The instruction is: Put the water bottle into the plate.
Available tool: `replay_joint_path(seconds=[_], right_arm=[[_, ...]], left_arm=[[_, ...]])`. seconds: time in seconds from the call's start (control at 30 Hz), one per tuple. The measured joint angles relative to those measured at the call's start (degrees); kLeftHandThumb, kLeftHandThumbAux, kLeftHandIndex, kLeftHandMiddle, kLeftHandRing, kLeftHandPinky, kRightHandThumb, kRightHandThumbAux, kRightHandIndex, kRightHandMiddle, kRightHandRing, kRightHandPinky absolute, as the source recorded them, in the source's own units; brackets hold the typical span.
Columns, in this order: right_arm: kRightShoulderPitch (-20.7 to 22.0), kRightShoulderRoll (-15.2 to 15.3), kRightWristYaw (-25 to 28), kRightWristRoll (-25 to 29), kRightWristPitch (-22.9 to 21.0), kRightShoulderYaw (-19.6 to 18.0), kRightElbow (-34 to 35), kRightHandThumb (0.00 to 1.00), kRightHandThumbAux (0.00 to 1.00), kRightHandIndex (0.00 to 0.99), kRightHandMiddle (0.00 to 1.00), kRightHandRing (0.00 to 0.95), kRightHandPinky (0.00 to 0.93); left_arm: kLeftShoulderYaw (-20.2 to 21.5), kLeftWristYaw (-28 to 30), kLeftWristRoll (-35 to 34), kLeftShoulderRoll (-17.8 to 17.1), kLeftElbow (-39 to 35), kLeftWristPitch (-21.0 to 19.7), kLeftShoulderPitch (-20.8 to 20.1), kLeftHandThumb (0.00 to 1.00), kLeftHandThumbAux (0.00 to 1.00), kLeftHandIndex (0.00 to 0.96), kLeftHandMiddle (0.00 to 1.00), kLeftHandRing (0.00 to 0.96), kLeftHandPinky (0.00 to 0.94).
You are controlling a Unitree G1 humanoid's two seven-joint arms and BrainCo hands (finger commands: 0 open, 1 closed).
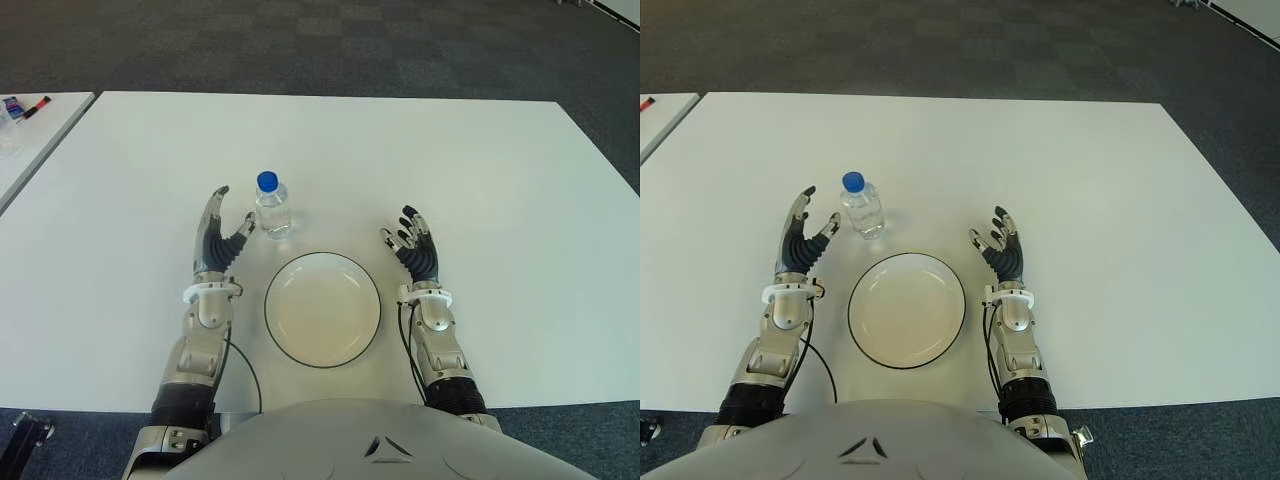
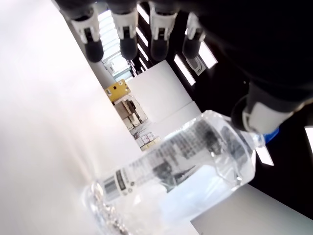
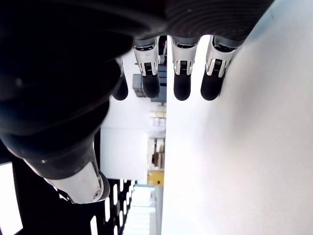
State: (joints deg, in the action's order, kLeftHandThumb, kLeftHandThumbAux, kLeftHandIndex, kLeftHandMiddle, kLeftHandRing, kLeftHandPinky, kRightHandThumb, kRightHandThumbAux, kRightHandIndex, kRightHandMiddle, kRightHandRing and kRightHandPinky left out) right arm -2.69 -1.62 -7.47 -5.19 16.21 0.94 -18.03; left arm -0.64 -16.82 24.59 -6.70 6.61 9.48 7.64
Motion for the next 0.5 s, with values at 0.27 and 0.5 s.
replay_joint_path(seconds=[0.27,0.5], right_arm=[[0.00,0.05,0.17,0.07,-0.02,-0.01,0.02,0.352,0.756,0.112,0.104,0.096,0.132],[0.00,0.05,0.20,0.13,-0.07,-0.02,0.03,0.357,0.758,0.115,0.104,0.094,0.126]], left_arm=[[-0.25,0.67,-0.98,-0.12,-0.12,-0.73,0.00,0.423,0.383,0.000,0.000,0.000,0.000],[-0.31,0.67,-1.24,-0.23,-0.14,-1.10,0.00,0.435,0.369,0.000,0.000,0.000,0.000]])
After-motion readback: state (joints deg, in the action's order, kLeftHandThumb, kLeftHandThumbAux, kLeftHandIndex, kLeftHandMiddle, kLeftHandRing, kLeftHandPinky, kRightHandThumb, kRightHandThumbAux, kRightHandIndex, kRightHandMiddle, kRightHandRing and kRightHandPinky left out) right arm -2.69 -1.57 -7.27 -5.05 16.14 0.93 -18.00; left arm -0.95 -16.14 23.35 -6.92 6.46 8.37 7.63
